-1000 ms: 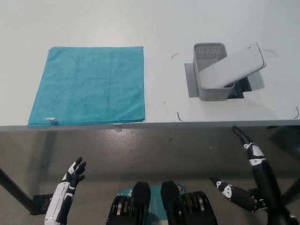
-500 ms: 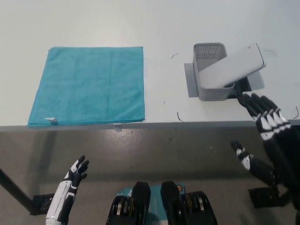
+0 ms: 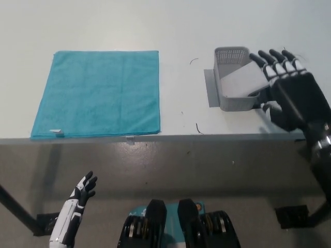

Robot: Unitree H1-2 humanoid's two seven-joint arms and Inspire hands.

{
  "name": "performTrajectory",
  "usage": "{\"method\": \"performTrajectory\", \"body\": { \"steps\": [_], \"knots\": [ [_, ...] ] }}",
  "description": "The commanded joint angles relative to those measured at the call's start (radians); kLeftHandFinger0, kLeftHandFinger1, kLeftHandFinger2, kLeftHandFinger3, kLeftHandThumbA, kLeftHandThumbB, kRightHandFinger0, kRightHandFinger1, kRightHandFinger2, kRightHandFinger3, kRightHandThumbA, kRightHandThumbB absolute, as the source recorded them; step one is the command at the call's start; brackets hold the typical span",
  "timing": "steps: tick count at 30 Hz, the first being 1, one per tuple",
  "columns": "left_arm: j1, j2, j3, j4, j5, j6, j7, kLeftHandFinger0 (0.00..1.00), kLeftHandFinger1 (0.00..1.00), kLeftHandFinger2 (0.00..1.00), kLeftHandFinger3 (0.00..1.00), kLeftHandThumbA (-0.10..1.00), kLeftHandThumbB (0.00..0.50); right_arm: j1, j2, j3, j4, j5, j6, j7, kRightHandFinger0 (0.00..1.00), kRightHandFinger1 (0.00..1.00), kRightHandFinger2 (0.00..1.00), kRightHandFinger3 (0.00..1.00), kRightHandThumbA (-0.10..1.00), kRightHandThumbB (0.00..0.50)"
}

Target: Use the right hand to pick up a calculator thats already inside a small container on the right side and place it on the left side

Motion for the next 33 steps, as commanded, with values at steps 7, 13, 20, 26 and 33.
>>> {"method": "performTrajectory", "body": {
  "steps": [7, 13, 20, 26, 33],
  "knots": [
    [0.008, 0.023, 0.004, -0.054, -0.013, -0.027, -0.019, 1.0, 1.0, 1.0, 1.0, 1.0, 0.027, -0.207, -0.051, 0.107, 0.304, -0.158, 0.126, -0.024, 1.0, 1.0, 1.0, 1.0, 0.7, 0.5],
    [0.008, 0.023, 0.009, -0.045, -0.024, -0.034, -0.023, 1.0, 1.0, 1.0, 1.0, 1.0, 0.023, -0.24, -0.051, 0.131, 0.37, -0.14, 0.152, -0.001, 1.0, 1.0, 1.0, 1.0, 0.73, 0.5],
    [0.023, 0.025, 0.009, -0.049, -0.018, -0.031, -0.026, 1.0, 1.0, 1.0, 1.0, 1.0, 0.021, -0.228, -0.062, 0.157, 0.336, -0.139, 0.16, 0.027, 1.0, 1.0, 1.0, 1.0, 0.76, 0.5],
    [0.035, 0.021, 0.007, -0.05, -0.021, -0.03, -0.029, 1.0, 1.0, 1.0, 1.0, 1.0, 0.018, -0.244, -0.063, 0.193, 0.381, -0.162, 0.145, -0.072, 1.0, 1.0, 1.0, 1.0, 0.77, 0.5],
    [0.039, 0.019, 0.001, -0.054, -0.01, -0.026, -0.028, 1.0, 1.0, 1.0, 1.0, 1.0, 0.008, -0.296, -0.032, 0.244, 0.545, -0.149, 0.108, -0.213, 1.0, 1.0, 1.0, 1.0, 0.74, 0.5]
  ]
}}
